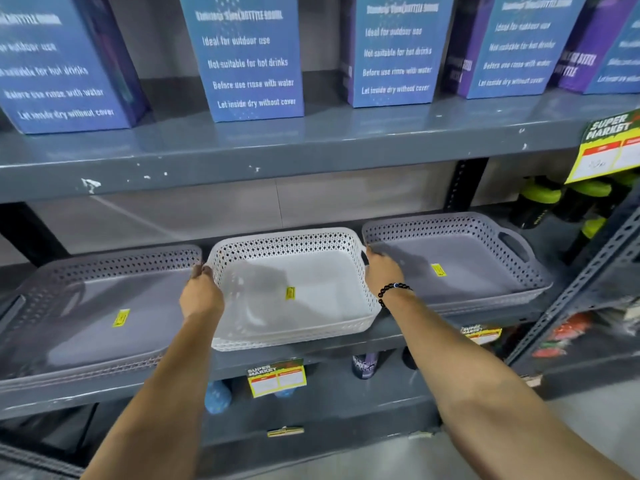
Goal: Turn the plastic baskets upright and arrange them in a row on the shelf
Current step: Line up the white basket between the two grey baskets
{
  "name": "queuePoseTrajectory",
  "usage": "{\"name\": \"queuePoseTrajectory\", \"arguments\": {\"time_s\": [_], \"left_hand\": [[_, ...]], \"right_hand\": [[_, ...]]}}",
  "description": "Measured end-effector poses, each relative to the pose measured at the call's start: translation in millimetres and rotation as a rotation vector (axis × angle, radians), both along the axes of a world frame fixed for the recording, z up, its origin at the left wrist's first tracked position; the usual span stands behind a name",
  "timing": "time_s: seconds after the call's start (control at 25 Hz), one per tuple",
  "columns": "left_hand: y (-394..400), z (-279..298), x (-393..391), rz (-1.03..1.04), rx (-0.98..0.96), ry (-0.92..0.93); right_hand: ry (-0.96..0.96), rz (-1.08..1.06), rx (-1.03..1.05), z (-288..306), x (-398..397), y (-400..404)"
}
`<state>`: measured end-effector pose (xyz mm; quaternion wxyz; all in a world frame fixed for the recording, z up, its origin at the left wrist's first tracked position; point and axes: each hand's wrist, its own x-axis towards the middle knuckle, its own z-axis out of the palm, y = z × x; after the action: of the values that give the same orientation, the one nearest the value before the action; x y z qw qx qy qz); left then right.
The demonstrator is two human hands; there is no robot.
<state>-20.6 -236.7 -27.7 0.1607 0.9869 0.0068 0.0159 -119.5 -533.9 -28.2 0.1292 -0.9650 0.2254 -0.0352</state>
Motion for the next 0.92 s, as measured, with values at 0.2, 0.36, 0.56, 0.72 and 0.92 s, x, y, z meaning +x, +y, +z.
{"name": "queuePoseTrajectory", "arguments": {"time_s": [0.2, 0.36, 0.56, 0.72, 0.92], "left_hand": [[9, 2, 3, -0.029, -0.062, -0.046], [18, -2, 7, -0.067, -0.103, -0.023], [20, -8, 9, -0.046, -0.132, 0.018], [18, -8, 12, -0.035, -0.141, 0.033], [14, -9, 16, -0.037, -0.175, 0.042]], "right_hand": [[0.015, 0.002, -0.063, 2, -1, 0], [0.02, 0.039, -0.04, 3, 8, 1], [0.124, 0.051, -0.072, -3, 15, 3], [0.096, 0.031, -0.105, -6, 20, 2], [0.06, 0.022, -0.108, -8, 23, -1]]}}
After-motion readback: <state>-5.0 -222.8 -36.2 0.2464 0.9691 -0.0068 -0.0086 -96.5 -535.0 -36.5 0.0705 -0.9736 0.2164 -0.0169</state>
